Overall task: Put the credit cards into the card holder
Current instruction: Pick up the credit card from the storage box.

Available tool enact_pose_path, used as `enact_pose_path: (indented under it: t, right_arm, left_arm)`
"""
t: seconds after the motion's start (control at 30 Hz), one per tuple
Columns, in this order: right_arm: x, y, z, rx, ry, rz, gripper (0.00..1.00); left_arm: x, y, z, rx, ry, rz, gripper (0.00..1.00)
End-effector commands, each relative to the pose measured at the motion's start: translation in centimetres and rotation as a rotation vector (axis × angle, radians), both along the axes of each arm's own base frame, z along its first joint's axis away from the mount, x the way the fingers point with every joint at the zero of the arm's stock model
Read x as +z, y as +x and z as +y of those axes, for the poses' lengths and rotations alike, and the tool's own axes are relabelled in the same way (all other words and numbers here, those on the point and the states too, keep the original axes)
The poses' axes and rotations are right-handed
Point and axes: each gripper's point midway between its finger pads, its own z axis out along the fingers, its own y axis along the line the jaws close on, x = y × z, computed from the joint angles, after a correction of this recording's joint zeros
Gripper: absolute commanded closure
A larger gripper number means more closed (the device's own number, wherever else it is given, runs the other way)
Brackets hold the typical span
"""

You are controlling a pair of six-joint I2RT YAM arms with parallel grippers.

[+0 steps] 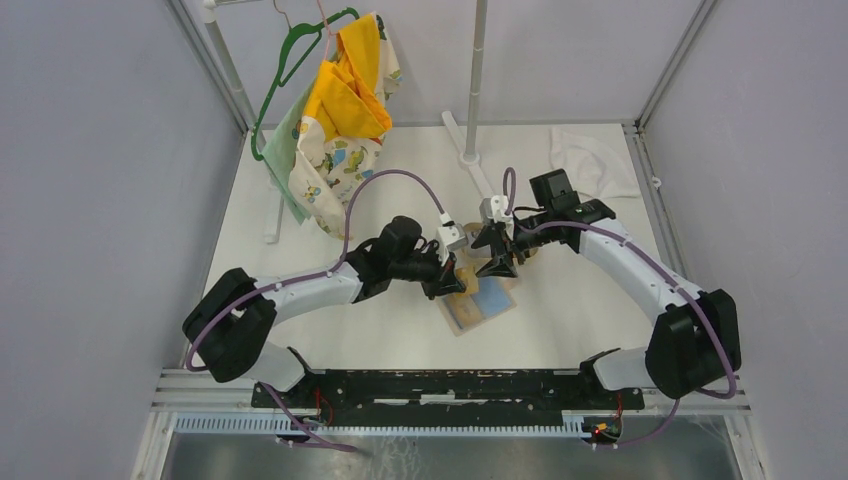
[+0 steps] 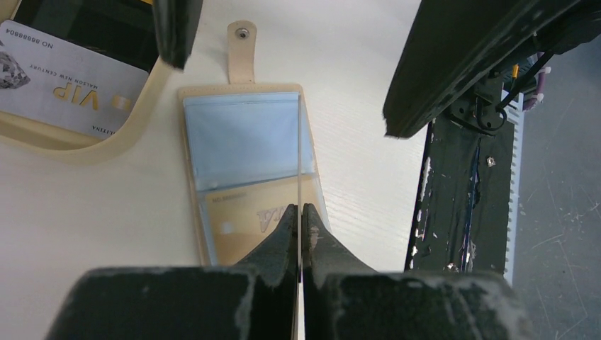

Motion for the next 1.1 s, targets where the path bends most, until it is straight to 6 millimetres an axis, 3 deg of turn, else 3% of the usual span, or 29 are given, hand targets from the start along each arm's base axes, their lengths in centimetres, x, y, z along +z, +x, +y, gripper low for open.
enact_pose_path:
  t: [0.0, 0.23, 0.37, 0.43, 0.67, 0.83, 0.97, 1.03, 1.07]
  right_arm:
    - [-0.6, 0.3, 1.1, 0.011, -0.011, 0.015, 0.33]
    - [-1.8, -0.3, 1.9, 0.047, -0.05, 0.049, 0.52]
    - [-1.3, -0.4, 1.9, 0.065, -0.05, 0.05, 0.93]
    - [-1.0, -0.5, 1.9, 0.067, -0.05, 0.045, 0.99]
    - [-0.9, -0.4, 0.9, -0.029, -0.061, 0.055, 1.0]
    - [-2.6, -1.6, -0.5, -0.128, -0.063, 0.104, 1.0]
    - [-5.1, -2.4, -1.6, -0.217, -0.082, 0.206, 1.0]
    - [-6.2, -2.3, -2.1, -0.257, -0.099, 0.27, 1.0]
    - [-6.5, -2.1, -2.2, -0.278, -0.101, 0.313, 1.0]
  left_arm:
    - [2.8, 0.5, -0.8, -0.039, -0.034, -0.098, 0.98]
    - [3.4, 0.7, -1.0, -0.038, -0.041, -0.109, 0.98]
    - [3.4, 0.9, -0.9, -0.024, -0.037, -0.117, 0.98]
    - [3.5, 1.1, -0.7, -0.003, -0.036, -0.124, 0.91]
    - [5.1, 1.9, 2.2, 0.21, -0.116, -0.175, 0.54]
    - [6.1, 1.4, 4.4, 0.353, -0.201, -0.138, 0.4]
    - [5.0, 1.7, 5.4, 0.523, -0.226, 0.04, 0.15]
    - [3.9, 0.9, 4.8, 0.496, -0.226, 0.119, 0.2]
    - [3.4, 0.3, 4.4, 0.478, -0.237, 0.16, 0.29]
